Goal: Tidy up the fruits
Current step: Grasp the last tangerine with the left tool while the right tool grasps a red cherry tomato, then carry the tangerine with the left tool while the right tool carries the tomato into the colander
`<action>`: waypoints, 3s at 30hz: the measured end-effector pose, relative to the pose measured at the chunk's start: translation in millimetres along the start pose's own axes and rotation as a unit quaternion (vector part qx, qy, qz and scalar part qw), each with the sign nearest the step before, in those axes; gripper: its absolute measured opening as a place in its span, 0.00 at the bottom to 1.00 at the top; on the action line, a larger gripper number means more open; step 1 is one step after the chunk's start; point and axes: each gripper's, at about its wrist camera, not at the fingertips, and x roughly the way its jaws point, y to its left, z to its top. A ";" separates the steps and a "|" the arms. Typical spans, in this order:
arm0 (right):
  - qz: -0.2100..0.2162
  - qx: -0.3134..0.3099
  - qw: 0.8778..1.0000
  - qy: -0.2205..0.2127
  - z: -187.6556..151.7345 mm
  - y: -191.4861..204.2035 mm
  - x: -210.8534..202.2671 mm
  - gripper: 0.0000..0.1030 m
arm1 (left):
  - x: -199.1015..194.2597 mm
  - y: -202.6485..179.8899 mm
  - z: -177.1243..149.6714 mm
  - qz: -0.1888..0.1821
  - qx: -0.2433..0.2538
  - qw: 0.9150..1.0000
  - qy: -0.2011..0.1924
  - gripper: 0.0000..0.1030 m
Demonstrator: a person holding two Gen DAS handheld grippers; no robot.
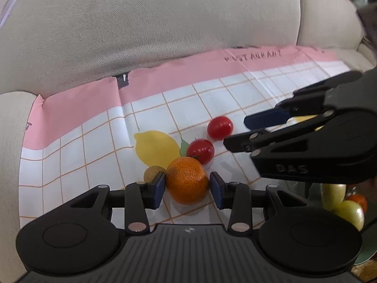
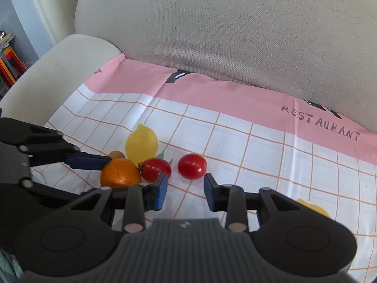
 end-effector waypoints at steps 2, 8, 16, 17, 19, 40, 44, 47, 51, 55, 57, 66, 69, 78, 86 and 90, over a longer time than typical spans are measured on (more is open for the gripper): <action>-0.004 -0.006 1.000 0.005 2.0 0.9 3.6 0.31 | -5.5 2.8 0.5 -0.002 -0.010 1.000 -0.008 0.44; -0.015 -0.013 1.000 0.022 12.7 1.4 15.9 0.31 | -16.6 14.0 -0.5 0.003 -0.040 0.999 -0.020 0.44; -0.020 -0.006 0.999 0.046 17.7 0.5 33.9 0.30 | -25.5 23.8 -2.9 0.007 -0.055 0.998 -0.023 0.44; -0.020 -0.004 0.999 0.047 17.6 0.3 35.6 0.30 | -26.3 24.2 -3.4 0.008 -0.056 0.998 -0.023 0.44; -0.018 0.000 0.999 0.048 17.3 0.4 37.7 0.29 | -27.5 24.6 -4.8 0.008 -0.057 0.998 -0.022 0.44; -0.002 0.018 0.999 -0.040 0.3 6.4 -46.3 0.27 | -73.1 8.7 -12.2 0.012 -0.065 0.996 -0.058 0.44; 0.004 0.018 0.998 -0.058 -11.9 10.4 -72.3 0.27 | -84.6 -6.1 -14.1 0.009 -0.058 0.997 -0.058 0.44; 0.005 0.017 0.997 -0.069 -22.9 12.4 -90.0 0.27 | -91.8 -20.9 -16.9 0.006 -0.049 0.997 -0.058 0.44; 0.007 0.024 0.997 -0.079 -40.0 8.8 -110.6 0.27 | -100.7 -41.4 -18.9 -0.006 -0.036 0.997 -0.062 0.44; -0.005 0.027 0.996 -0.083 -59.8 2.8 -126.3 0.27 | -107.3 -64.8 -18.1 -0.016 -0.014 0.998 -0.066 0.44; -0.010 0.031 0.996 -0.083 -69.6 -3.1 -132.6 0.27 | -109.4 -76.3 -18.2 -0.019 -0.001 0.998 -0.066 0.44; -0.035 0.053 0.995 -0.081 -110.1 -29.1 -155.0 0.27 | -100.3 -120.9 -15.9 -0.047 0.035 0.997 -0.046 0.44; -0.042 0.056 0.994 -0.079 -121.8 -36.3 -157.8 0.27 | -90.8 -133.5 -14.5 -0.051 0.047 0.997 -0.034 0.44; -0.071 0.047 0.995 -0.057 -144.4 -52.6 -149.2 0.27 | -62.3 -155.0 -10.3 -0.061 0.063 0.996 0.002 0.44; -0.092 0.011 0.995 -0.043 -149.4 -51.8 -133.8 0.27 | -49.2 -161.9 -0.8 -0.064 0.071 0.995 0.006 0.44; -0.102 -0.021 0.994 -0.035 -150.7 -46.8 -125.7 0.27 | -46.1 -164.9 5.8 -0.066 0.075 0.995 0.004 0.44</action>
